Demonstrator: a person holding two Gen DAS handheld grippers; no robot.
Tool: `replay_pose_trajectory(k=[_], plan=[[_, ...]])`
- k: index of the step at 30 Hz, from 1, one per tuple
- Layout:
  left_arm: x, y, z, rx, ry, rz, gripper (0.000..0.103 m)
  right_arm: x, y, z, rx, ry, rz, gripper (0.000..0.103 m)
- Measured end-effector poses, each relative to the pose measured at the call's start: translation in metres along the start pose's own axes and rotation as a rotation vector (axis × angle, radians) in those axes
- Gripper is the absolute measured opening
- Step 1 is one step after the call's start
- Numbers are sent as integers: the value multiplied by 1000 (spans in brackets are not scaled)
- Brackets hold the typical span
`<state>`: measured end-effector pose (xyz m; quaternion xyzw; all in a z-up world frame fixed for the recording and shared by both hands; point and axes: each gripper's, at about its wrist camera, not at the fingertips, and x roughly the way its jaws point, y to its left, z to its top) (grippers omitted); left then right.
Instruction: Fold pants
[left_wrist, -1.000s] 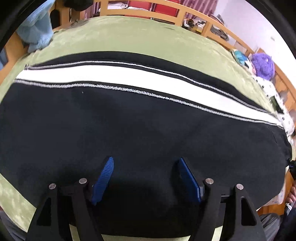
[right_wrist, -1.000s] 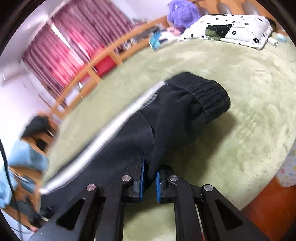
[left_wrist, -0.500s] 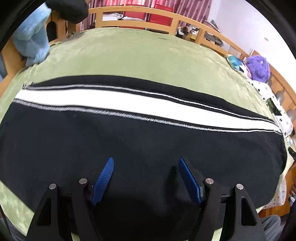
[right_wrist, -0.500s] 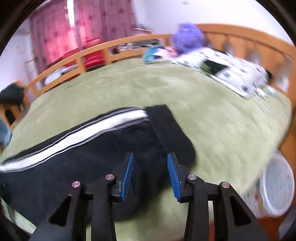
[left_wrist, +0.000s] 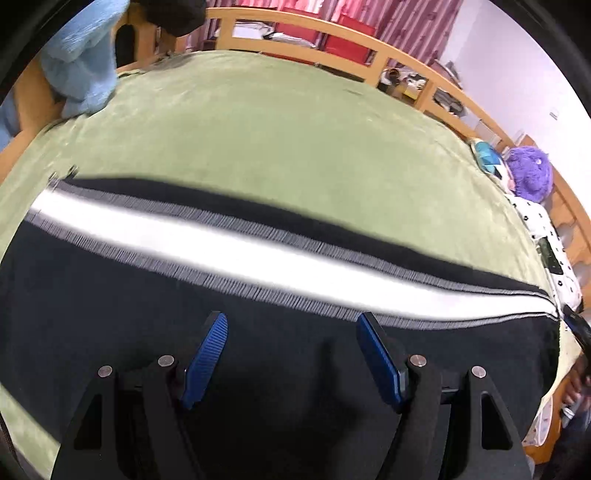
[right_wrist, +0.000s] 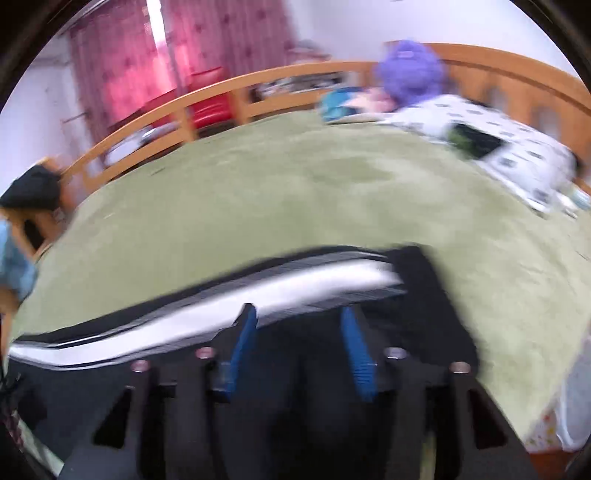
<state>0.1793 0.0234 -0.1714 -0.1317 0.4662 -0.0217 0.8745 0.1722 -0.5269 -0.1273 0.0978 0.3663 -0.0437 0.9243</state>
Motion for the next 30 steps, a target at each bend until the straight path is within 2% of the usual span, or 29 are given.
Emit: replay_pose_trajectory(k=[3, 5, 6, 7, 8, 10, 12, 14, 15, 17, 21, 27, 30], plan=[[14, -21, 15, 53, 3, -46, 71, 36, 53, 2, -89, 46, 26, 51], [30, -30, 23, 75, 8, -49, 71, 62, 80, -4, -143, 98, 55, 51], [37, -29, 25, 76, 6, -19, 71, 75, 89, -8, -174, 125, 55, 51], [47, -24, 29, 66, 3, 55, 71, 89, 96, -13, -207, 148, 23, 51], [55, -15, 34, 43, 1, 92, 71, 101, 95, -16, -223, 157, 2, 51], [70, 9, 42, -28, 18, 66, 73, 110, 88, -17, -213, 152, 3, 50], [71, 23, 49, -51, -12, 127, 72, 109, 87, -15, -221, 150, -27, 45], [66, 31, 54, -37, -66, 235, 72, 107, 86, -16, -240, 140, -65, 45], [65, 39, 57, -42, -70, 257, 72, 107, 85, -19, -237, 137, -71, 45], [64, 60, 61, -86, -50, 234, 72, 104, 83, -15, -237, 136, -103, 44], [38, 93, 62, -117, -74, 278, 70, 86, 64, -7, -130, 130, -168, 43], [-20, 142, 53, -127, -177, 317, 71, 53, 82, -25, -114, 123, -142, 45], [-25, 172, 60, -150, -172, 332, 70, 42, 99, -42, -83, 112, -96, 46]])
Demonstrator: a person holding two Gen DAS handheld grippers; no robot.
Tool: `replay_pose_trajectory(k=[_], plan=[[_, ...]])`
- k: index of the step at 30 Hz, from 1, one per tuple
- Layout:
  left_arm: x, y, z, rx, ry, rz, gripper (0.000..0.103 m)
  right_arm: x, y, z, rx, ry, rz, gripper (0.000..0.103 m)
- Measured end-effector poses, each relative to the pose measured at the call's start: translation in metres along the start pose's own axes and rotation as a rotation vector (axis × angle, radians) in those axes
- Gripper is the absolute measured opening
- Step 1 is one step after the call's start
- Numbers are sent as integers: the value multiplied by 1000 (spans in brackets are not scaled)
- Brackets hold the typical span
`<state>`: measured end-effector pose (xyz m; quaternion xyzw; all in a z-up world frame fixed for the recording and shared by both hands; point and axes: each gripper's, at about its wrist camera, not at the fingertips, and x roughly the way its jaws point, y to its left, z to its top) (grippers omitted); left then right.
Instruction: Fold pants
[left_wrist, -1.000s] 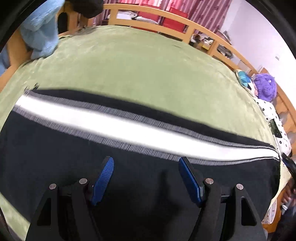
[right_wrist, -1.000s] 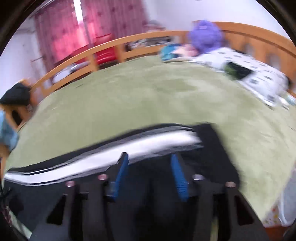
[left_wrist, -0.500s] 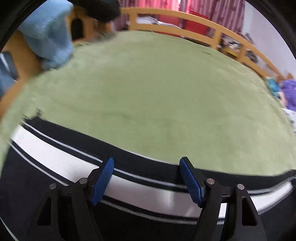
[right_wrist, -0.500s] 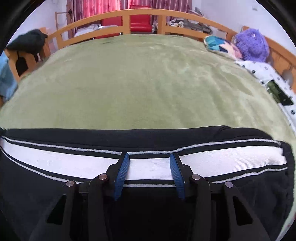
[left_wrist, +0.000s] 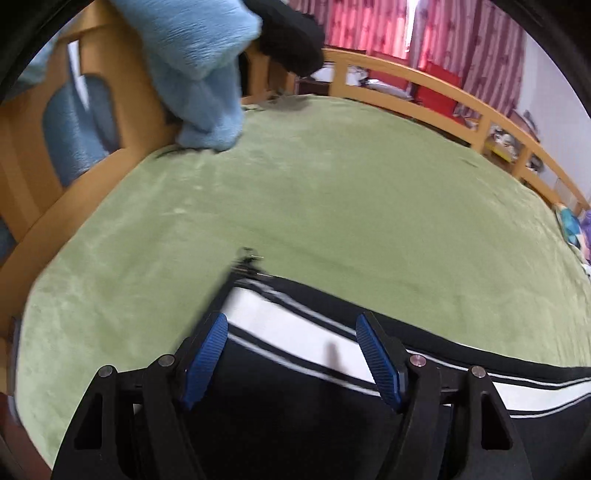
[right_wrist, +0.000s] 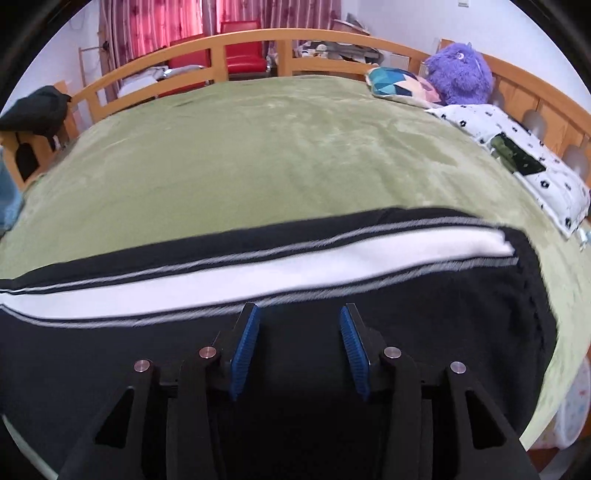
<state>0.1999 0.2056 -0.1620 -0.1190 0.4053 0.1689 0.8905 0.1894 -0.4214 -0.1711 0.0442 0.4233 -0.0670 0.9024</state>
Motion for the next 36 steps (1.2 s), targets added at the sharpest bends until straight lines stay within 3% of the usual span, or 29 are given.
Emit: replay_pose_trajectory(k=[2, 5, 7, 8, 10, 11, 15, 17, 19, 22, 25, 27, 29, 36], plan=[[6, 12, 8, 6, 5, 20, 69, -3, 8, -7, 30, -14, 20, 46], [19, 18, 13, 31, 38, -21, 67, -2, 19, -9, 39, -9, 29, 46], [30, 21, 14, 9, 76, -85, 56, 0, 24, -6, 36, 6, 13, 46], [37, 24, 16, -10, 102, -121, 45, 0, 25, -4, 43, 12, 11, 46], [46, 24, 18, -32, 121, -144, 37, -3, 27, -1, 66, 17, 13, 46], [49, 25, 19, -31, 114, -155, 24, -4, 28, 1, 74, 15, 10, 46], [50, 32, 32, -65, 76, -235, 19, -6, 36, 9, 77, 12, -9, 46], [40, 31, 40, -38, 31, -253, 19, -6, 41, 11, 71, 13, -18, 46], [41, 28, 41, -10, 12, -218, 20, -7, 47, 12, 65, 11, -19, 46], [79, 22, 27, 16, 106, -158, 20, -5, 55, 13, 54, 16, -10, 46], [71, 20, 31, 33, 102, -134, 33, 0, 59, 12, 50, 30, 8, 46], [49, 25, 38, 15, 64, -121, 50, 1, 63, 11, 52, 43, 28, 46], [25, 32, 40, 0, 22, -143, 63, -3, 68, 11, 41, 34, 41, 46], [-33, 62, -5, -40, 68, -252, 63, -26, 80, 11, 31, -20, 88, 47]])
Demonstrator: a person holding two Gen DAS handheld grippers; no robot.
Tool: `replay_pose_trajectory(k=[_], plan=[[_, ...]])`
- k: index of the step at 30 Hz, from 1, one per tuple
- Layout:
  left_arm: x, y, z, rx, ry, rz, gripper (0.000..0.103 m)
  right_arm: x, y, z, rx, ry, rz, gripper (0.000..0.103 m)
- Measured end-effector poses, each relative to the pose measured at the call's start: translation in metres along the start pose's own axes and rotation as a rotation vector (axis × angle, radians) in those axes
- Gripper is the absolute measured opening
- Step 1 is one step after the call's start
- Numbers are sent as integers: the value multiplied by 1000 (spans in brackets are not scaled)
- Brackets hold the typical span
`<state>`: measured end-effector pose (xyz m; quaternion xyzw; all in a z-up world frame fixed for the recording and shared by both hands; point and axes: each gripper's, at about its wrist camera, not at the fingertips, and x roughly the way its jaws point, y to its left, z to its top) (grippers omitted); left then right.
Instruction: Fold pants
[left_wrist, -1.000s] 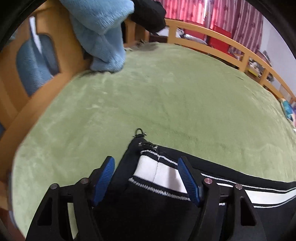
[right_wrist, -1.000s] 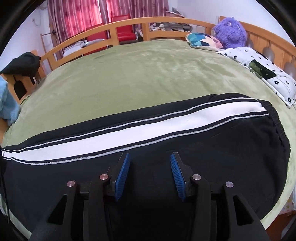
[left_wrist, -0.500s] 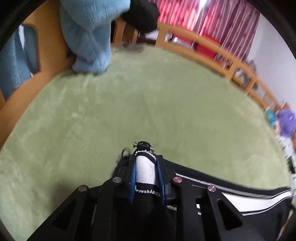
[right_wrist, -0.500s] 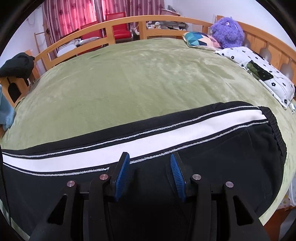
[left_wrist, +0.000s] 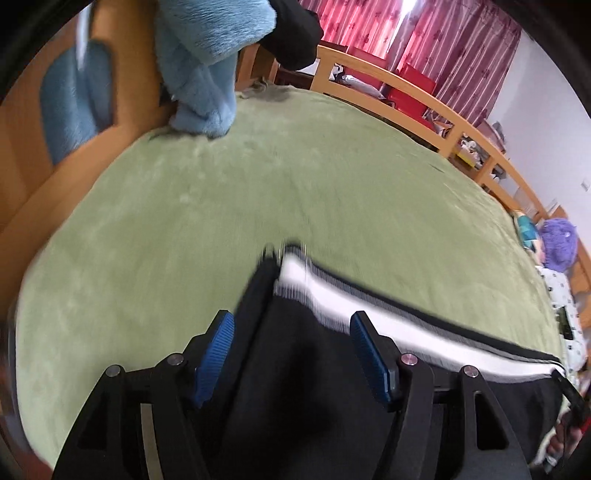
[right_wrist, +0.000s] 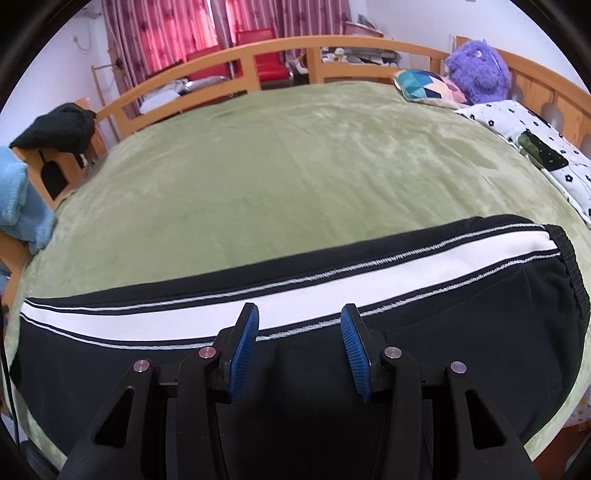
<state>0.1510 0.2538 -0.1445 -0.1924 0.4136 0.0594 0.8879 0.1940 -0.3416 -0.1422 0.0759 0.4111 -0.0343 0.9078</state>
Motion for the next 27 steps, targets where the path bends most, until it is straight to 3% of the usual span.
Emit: replay_pose_trajectory(k=[4, 7, 13, 14, 16, 17, 18, 23, 25, 27], plan=[[-25, 9, -42, -26, -4, -48, 63, -13, 7, -3, -12, -7, 16, 47], [-29, 14, -65, -20, 0, -5, 63, -25, 11, -7, -36, -21, 0, 48], [-12, 36, -68, -66, -17, 36, 62, -50, 16, -16, -69, -40, -26, 50], [-8, 39, -69, -72, -7, 33, 59, -54, 16, -17, -76, -44, -34, 50], [3, 44, -71, -105, 26, 17, 40, -60, 17, -20, -86, -49, -58, 51], [5, 46, -70, -105, 28, 12, 23, -61, 16, -22, -89, -49, -68, 51], [5, 47, -70, -97, 17, 16, 16, -63, 16, -23, -91, -49, -77, 51], [-27, 60, -58, -115, -102, -54, 13, -69, 14, -25, -93, -55, -104, 51], [-27, 68, -54, -139, -96, -55, 13, -68, 14, -25, -95, -53, -109, 52], [-8, 70, -57, -143, -47, 9, 13, -66, 17, -26, -101, -46, -112, 52]])
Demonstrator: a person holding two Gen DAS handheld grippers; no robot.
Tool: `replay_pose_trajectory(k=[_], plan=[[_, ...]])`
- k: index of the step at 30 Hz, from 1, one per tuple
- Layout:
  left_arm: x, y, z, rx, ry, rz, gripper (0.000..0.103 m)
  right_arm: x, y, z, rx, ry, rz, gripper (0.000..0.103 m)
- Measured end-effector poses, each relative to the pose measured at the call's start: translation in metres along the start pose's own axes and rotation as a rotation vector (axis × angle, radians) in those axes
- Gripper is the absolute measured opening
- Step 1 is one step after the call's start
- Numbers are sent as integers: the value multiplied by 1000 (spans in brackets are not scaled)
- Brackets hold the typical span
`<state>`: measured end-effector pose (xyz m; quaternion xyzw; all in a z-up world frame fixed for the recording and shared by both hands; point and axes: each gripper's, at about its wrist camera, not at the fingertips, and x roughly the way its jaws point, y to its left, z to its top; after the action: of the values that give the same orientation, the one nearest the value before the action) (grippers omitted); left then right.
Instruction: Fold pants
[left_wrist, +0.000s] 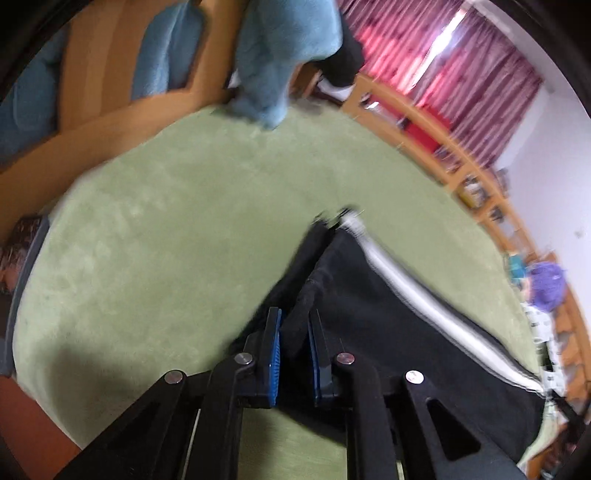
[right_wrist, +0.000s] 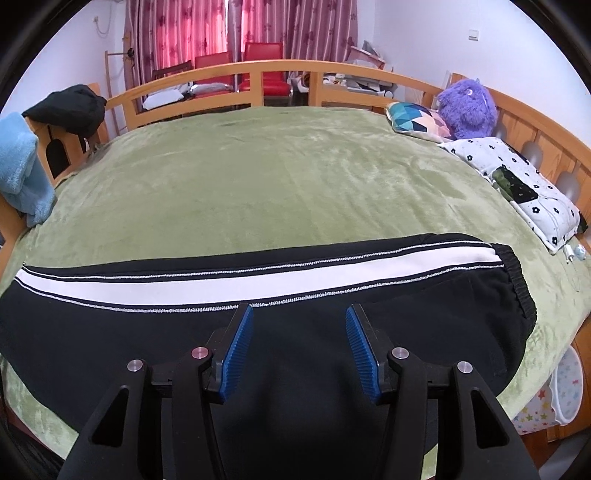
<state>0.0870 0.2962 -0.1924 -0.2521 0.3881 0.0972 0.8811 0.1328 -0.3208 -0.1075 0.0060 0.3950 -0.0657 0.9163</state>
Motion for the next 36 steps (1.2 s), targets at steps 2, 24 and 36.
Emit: replay_pose_trajectory(k=[2, 24, 36], plan=[[19, 3, -7, -4, 67, 51, 13, 2, 4, -1, -18, 7, 6, 52], [31, -178, -95, 318, 330, -194, 54, 4, 46, -99, -43, 130, 265, 55], [-34, -112, -98, 195, 212, -119, 60, -19, -41, -133, 165, 161, 196, 63]])
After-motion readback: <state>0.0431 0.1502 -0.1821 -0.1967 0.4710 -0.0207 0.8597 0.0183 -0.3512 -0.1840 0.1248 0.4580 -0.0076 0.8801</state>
